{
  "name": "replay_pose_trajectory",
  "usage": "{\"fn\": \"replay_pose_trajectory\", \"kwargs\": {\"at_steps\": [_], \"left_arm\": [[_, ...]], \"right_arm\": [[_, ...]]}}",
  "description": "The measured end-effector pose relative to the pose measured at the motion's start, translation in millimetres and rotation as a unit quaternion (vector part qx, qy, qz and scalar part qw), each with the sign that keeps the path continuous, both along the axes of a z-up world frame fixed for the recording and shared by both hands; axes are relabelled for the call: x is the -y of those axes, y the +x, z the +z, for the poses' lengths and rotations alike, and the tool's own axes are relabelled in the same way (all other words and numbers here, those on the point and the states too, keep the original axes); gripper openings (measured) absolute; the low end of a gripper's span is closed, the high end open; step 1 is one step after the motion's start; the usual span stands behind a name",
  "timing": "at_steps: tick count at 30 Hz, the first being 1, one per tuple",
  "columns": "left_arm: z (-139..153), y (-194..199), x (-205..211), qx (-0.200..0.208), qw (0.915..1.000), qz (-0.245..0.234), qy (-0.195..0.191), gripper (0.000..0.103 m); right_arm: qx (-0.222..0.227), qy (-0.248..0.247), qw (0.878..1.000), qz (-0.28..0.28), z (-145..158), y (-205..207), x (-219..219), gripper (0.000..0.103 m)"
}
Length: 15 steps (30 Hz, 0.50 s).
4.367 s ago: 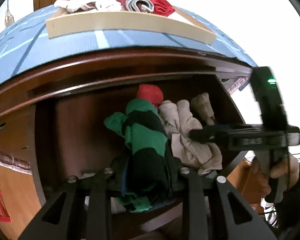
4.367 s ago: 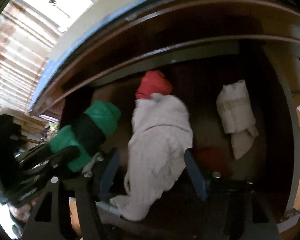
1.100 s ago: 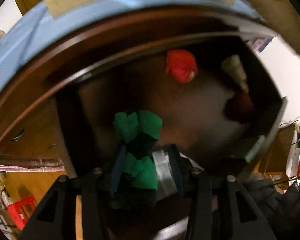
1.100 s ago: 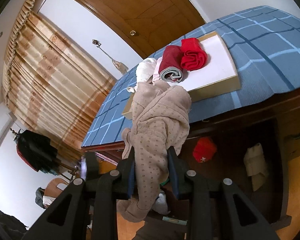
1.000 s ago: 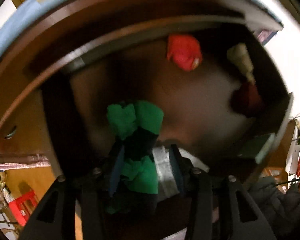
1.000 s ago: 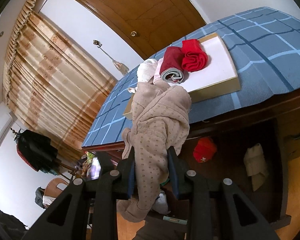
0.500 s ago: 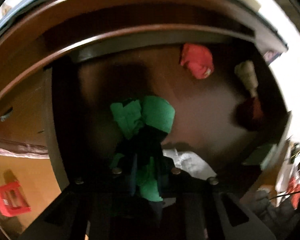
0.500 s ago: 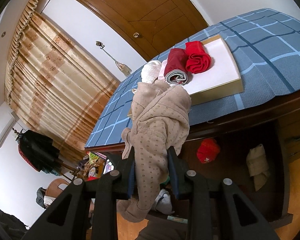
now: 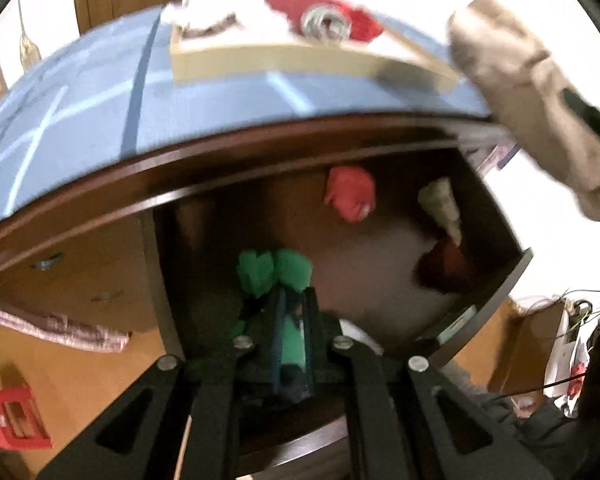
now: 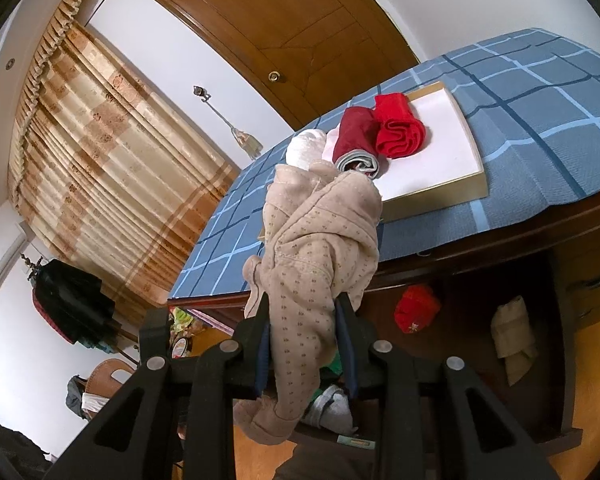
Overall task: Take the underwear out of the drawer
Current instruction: 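Carry white dotted underwear over the tray with right tool while left tool carries beige underwear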
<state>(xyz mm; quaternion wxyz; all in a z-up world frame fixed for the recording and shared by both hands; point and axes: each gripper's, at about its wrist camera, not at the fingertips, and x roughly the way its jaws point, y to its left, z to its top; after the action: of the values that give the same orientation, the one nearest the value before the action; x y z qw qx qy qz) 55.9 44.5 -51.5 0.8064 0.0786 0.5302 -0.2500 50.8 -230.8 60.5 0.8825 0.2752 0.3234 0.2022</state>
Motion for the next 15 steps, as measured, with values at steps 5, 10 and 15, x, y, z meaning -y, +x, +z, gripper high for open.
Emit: {"fn": "replay_pose_trajectory", "kwargs": {"at_steps": [5,10,15], "left_arm": [[-39,13,8,-0.066,0.9973,0.008,0.031,0.049],[-66,15,29,-0.092,0.9921,-0.016,0.084,0.05],[-88,21,40,-0.121,0.9819,-0.031,0.143,0.05]], "right_arm": [[0.0,0.003,1.0,0.006,-1,-4,-4,0.031],[-0.005,0.008,1.0,0.006,-5,-2,2,0.031],[-0.003,0.012,1.0,0.0,-5,-1,9,0.031]]}}
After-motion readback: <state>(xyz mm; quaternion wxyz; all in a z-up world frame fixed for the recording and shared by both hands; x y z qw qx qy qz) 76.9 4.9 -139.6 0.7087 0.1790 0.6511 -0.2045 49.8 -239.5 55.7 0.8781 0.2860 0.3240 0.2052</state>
